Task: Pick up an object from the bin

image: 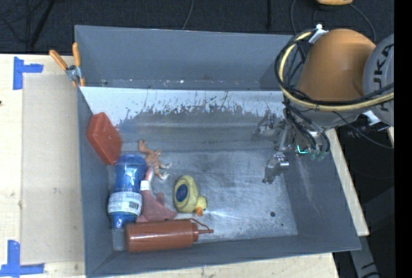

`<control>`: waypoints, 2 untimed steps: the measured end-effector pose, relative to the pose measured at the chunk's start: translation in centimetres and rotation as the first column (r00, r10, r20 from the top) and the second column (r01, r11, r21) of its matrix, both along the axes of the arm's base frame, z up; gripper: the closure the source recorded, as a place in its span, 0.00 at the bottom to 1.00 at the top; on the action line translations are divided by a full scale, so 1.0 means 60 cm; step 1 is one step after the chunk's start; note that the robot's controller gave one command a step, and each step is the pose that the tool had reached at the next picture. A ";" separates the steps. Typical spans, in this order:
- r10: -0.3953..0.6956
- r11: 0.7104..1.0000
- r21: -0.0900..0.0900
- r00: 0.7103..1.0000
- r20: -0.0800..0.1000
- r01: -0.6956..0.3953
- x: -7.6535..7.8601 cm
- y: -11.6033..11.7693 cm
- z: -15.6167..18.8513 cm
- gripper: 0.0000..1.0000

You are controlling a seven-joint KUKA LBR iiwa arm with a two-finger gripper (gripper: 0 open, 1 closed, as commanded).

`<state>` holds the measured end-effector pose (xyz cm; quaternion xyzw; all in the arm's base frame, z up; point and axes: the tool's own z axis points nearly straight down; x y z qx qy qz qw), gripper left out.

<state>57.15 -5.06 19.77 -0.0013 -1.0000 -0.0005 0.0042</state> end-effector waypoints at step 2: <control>0.035 0.999 -0.002 0.999 0.014 -0.035 -0.007 0.027 -0.053 0.00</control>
Offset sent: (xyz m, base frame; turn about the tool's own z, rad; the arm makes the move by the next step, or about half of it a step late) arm -0.0103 0.0281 -0.0561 -0.0585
